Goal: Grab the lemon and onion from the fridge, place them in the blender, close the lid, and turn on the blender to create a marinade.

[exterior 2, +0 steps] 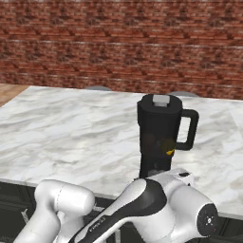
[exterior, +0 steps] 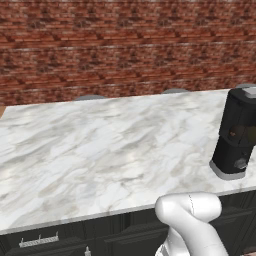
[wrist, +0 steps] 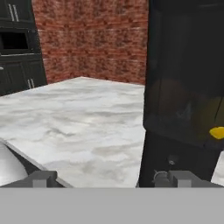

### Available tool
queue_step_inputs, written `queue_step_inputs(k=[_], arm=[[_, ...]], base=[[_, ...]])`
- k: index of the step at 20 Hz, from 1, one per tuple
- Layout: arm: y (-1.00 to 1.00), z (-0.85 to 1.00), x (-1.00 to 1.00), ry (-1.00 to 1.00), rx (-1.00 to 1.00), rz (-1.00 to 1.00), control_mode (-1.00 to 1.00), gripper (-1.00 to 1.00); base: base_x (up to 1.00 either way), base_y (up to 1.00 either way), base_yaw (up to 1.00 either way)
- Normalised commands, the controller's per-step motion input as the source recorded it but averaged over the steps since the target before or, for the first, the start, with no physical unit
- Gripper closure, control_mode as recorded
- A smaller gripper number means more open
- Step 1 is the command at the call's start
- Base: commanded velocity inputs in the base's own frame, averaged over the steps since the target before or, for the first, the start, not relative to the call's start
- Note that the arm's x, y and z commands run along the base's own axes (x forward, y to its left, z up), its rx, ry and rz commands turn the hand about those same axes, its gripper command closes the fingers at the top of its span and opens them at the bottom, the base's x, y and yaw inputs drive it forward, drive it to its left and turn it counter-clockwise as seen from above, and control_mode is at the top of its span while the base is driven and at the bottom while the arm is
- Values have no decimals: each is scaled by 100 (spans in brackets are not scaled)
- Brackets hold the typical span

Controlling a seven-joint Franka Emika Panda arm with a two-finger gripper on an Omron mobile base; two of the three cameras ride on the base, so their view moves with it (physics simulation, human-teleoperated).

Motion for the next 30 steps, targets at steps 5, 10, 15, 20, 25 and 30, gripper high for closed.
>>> queue_step_inputs(k=[5,10,15,20,25,30], arm=[[4,-43,35,-19,0,18,-100,-100],[26,-41,43,-2,0,7,-100,-100],[16,-38,37,0,0,3,-100,-100],[0,-22,33,0,0,0,-100,-100],[-2,-8,35,0,0,0,-100,-100],[-11,-15,27,0,0,0,-100,-100]], base=[[0,0,0],[0,0,0],[0,0,0],[0,0,0],[0,0,0],[0,0,0]])
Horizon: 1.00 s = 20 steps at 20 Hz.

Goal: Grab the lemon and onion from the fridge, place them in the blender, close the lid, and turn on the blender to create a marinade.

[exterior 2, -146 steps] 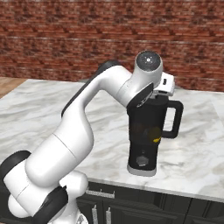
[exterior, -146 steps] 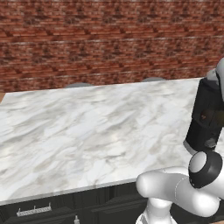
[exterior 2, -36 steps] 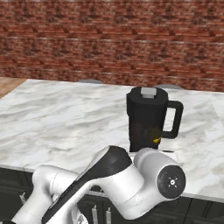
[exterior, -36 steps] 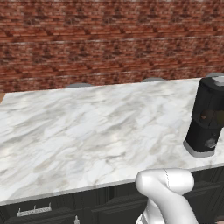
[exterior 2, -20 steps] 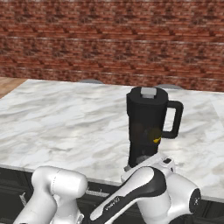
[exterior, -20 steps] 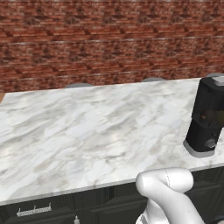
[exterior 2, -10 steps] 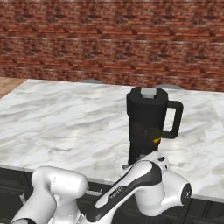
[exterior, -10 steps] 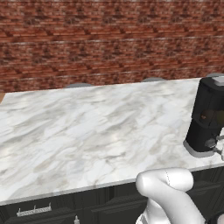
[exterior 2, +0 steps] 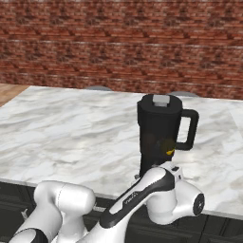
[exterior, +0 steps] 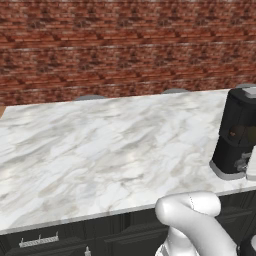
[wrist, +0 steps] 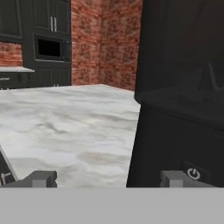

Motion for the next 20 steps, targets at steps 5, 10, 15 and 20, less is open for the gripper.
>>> queue_step_inputs(k=[5,10,15,20], arm=[[-16,-17,23,0,0,0,-100,-100],[-8,-1,18,0,0,0,-100,-100],[0,2,-65,-5,0,0,-100,-100],[2,62,-81,-1,0,0,-100,-100]], base=[[0,0,0],[0,0,0],[0,0,0],[0,0,0]])
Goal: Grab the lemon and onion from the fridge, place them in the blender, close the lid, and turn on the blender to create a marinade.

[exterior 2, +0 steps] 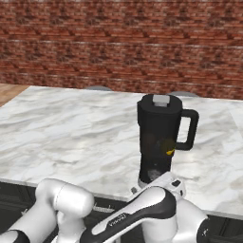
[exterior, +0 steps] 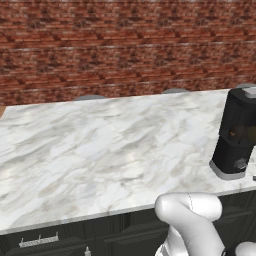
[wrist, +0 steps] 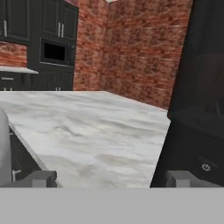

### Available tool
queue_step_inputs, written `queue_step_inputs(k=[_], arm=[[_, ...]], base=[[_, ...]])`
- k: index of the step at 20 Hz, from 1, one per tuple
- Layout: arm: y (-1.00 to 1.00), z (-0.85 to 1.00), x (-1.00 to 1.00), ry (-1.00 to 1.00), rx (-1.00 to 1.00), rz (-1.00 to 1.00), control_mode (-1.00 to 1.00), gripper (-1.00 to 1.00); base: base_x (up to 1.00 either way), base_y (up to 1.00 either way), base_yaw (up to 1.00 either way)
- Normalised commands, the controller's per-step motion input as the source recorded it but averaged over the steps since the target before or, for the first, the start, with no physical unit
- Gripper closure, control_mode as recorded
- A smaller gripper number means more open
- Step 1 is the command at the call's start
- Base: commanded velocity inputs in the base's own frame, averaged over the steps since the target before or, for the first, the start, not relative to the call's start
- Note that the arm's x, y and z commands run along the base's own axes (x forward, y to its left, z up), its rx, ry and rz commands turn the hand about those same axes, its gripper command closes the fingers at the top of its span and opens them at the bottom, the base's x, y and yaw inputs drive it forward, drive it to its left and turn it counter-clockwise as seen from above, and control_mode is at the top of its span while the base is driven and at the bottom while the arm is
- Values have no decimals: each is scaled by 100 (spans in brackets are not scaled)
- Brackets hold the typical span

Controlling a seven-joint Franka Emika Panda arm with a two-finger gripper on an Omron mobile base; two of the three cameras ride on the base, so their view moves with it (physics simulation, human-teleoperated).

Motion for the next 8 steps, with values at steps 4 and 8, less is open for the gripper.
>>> queue_step_inputs(k=[4,8], arm=[[1,94,-58,-1,0,0,-100,-100],[10,77,-43,0,0,0,-100,-100]], base=[[0,0,0],[0,0,0]])
